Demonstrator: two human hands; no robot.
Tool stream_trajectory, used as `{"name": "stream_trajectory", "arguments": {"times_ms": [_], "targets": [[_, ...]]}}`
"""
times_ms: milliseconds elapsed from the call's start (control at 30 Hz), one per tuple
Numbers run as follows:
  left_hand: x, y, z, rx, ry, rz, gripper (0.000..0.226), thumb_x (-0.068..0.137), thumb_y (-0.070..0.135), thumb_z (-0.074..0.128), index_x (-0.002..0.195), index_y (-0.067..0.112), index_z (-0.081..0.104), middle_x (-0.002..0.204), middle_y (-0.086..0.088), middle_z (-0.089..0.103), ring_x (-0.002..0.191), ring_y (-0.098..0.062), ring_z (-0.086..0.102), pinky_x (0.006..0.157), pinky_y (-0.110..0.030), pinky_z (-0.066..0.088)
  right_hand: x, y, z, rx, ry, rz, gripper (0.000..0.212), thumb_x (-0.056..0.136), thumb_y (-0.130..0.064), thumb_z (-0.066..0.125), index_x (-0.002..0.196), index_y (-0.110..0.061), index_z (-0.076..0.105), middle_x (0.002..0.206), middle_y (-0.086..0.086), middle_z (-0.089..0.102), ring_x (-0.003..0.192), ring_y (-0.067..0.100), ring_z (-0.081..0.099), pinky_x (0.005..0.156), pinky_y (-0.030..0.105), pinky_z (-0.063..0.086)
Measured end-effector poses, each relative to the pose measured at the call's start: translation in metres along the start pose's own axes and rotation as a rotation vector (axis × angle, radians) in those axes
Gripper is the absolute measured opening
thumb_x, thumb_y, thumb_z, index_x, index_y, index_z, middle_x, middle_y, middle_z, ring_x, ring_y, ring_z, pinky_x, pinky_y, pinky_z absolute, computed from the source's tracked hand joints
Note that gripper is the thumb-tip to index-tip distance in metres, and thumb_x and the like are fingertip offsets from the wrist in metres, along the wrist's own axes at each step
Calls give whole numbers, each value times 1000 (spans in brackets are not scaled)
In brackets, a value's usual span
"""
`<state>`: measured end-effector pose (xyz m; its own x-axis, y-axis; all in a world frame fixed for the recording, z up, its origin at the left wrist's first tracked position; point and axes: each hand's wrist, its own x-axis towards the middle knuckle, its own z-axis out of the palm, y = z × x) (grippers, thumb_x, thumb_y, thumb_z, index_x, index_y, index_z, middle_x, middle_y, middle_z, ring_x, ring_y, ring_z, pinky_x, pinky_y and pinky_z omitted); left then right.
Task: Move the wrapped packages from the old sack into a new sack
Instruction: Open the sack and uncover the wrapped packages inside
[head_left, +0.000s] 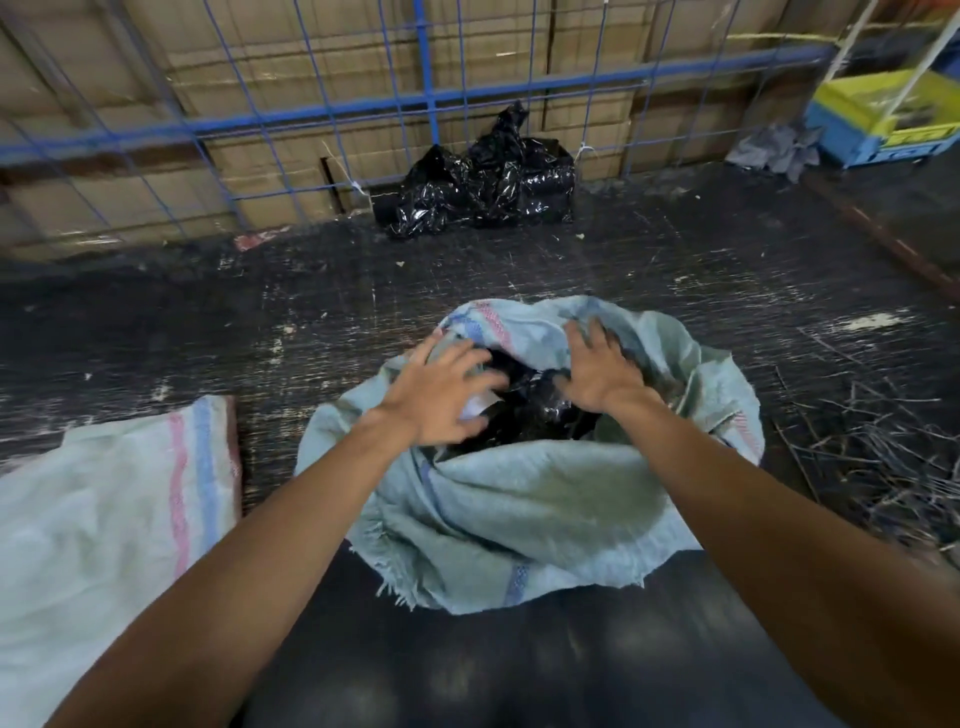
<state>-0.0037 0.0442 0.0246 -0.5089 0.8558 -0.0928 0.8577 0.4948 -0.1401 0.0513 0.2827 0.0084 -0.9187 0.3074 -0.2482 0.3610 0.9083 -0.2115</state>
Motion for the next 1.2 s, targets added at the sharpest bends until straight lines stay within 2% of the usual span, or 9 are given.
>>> {"name": "stream_trajectory", "arguments": {"times_ms": [100,233,367,433,567,633,800,1033,1200], "targets": [[-35,-5,12,129,-488,-144,52,96,47,46,147,50,35,167,4,-6,152,-29,-18,110,-72,-15,-34,-40,-15,-135,234,-248,53,90,-37,57,140,-23,47,142,9,45,132,33,43,107,47,41],[-70,-30,20,125,-648,-423,70,91,67,48,153,49,20,165,3,-20,148,-34,-27,99,-82,-14,-92,-62,-5,-349,-742,-475,38,93,-24,54,129,-33,62,127,-6,58,117,21,56,94,32,45],[-70,-30,24,122,-634,-572,107,75,82,56,157,40,3,165,-5,-21,148,-38,-24,96,-85,-14,-133,-44,39,-433,-1023,-323,40,93,-21,53,132,-23,61,131,0,61,106,21,57,92,37,49],[-64,-18,20,154,-600,-538,99,80,76,56,158,37,11,165,-8,-19,148,-43,-21,99,-84,-12,-138,-31,33,-296,-883,-373,38,94,-15,53,129,-23,63,125,0,64,99,17,56,89,33,45],[-61,16,15,-20,-397,-363,94,77,87,42,155,43,17,167,-3,-12,152,-35,-15,105,-78,-13,-133,-4,5,307,152,-378,36,99,-39,53,130,-23,60,126,1,64,97,10,65,93,39,55],[-68,31,17,-60,-477,-295,88,80,82,45,154,50,9,166,1,-15,150,-32,-21,103,-79,-15,-126,11,-6,283,396,-138,50,99,-45,50,145,-29,41,146,9,47,116,22,58,102,46,48],[-97,47,28,-9,-655,-270,83,87,52,55,156,44,9,167,0,-11,151,-31,-20,104,-78,-15,-107,61,6,227,-8,396,75,92,-60,45,151,-16,30,153,22,34,138,44,35,114,54,31],[-125,55,19,-525,48,-290,28,96,33,57,121,28,67,138,1,56,133,-23,46,116,-50,29,-132,-26,-13,-210,117,154,42,96,-32,45,131,-10,55,134,17,54,123,36,52,96,45,44],[-198,53,30,-862,497,-518,17,95,9,61,97,17,76,106,1,68,106,-15,61,95,-30,45,-142,-117,0,108,211,-199,28,94,-31,44,106,-22,68,104,14,69,99,38,64,76,39,52]]}}
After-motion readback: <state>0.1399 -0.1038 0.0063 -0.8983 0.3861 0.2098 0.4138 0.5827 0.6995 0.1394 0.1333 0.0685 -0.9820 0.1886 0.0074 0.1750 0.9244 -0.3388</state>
